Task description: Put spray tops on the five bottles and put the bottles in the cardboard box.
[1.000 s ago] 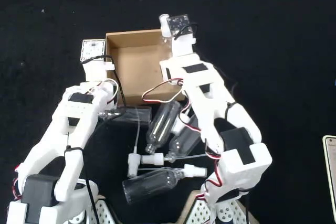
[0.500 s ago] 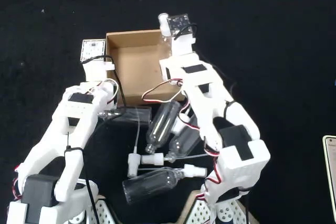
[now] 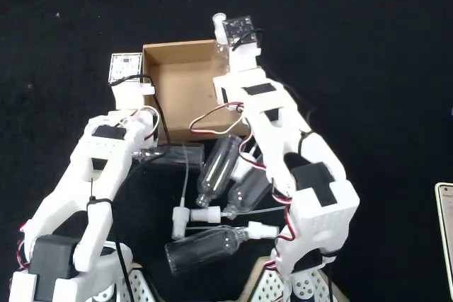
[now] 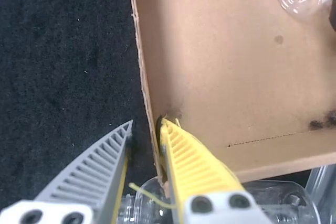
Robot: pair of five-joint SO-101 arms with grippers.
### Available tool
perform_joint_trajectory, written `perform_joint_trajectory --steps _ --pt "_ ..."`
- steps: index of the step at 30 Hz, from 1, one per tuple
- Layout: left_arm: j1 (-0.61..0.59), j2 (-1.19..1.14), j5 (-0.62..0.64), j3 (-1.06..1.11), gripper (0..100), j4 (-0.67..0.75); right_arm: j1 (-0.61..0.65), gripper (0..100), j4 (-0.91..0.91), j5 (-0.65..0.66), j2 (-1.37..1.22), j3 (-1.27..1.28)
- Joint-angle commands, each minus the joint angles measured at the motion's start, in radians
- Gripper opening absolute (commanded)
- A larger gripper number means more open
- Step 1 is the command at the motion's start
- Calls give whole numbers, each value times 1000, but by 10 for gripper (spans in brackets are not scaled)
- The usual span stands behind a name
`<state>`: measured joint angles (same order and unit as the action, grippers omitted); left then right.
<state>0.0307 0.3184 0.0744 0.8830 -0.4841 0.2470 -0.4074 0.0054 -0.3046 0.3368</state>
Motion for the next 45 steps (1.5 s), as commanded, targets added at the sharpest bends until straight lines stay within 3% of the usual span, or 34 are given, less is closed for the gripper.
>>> perform_joint_trajectory --steps 1,38,45 --pt "-1 38 5 -15 73 14 -15 10 18 -2 12 -64" --pt "-1 38 5 -16 73 14 -12 10 57 -2 10 -62" --pt "-1 38 5 -18 73 14 63 10 12 -3 58 -21"
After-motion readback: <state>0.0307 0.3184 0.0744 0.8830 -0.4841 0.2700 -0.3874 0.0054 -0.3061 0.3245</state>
